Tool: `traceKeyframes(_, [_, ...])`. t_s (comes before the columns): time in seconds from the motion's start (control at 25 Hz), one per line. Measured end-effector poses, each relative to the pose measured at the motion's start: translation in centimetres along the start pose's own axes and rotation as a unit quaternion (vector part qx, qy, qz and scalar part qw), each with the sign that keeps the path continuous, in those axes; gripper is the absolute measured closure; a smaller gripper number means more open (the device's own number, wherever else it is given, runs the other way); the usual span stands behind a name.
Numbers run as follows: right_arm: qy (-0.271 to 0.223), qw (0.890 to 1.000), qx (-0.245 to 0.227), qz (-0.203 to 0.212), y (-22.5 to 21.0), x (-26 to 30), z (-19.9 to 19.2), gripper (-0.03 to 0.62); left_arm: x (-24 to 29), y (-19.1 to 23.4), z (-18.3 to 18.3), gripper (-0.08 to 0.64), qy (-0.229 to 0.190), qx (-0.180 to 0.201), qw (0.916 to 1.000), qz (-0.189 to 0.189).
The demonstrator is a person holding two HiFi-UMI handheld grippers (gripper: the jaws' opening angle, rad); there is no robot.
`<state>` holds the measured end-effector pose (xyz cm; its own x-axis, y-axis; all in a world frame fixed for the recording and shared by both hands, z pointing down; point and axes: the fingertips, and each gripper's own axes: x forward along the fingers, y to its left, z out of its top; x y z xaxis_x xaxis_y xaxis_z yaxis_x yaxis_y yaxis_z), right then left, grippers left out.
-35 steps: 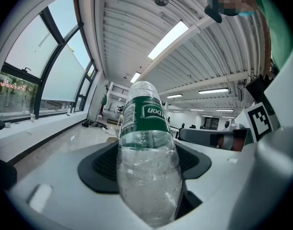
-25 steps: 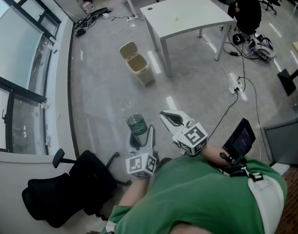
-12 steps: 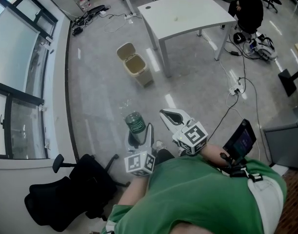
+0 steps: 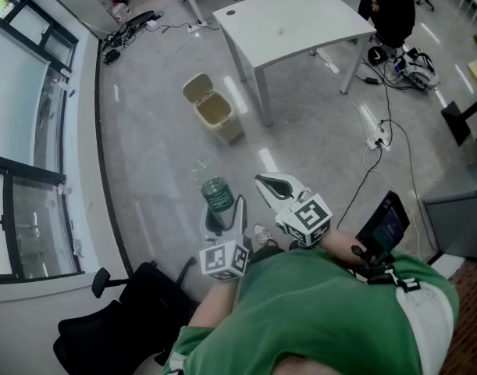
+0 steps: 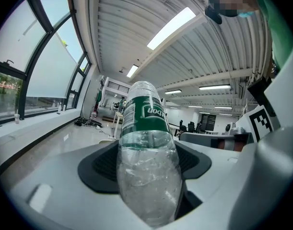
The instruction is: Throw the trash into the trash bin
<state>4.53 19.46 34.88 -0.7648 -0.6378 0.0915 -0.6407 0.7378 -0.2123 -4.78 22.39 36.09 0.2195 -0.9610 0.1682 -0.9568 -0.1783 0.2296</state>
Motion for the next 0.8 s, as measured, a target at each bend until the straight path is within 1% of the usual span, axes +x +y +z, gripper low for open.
traceKeyframes(0.4, [-0.006,1.0,-0.014,-0.024,0.5,6.8,0.9,0.589,3.1,5.7,2.0,0.222,-0.005,0.0,0.9994,-0.035])
traceKeyframes(0.8, [-0.001,0.999,-0.026,-0.048,0.7,10.4,1.3,0.589,4.6,9.3,2.4,0.222,0.003,-0.012,0.9985,-0.054])
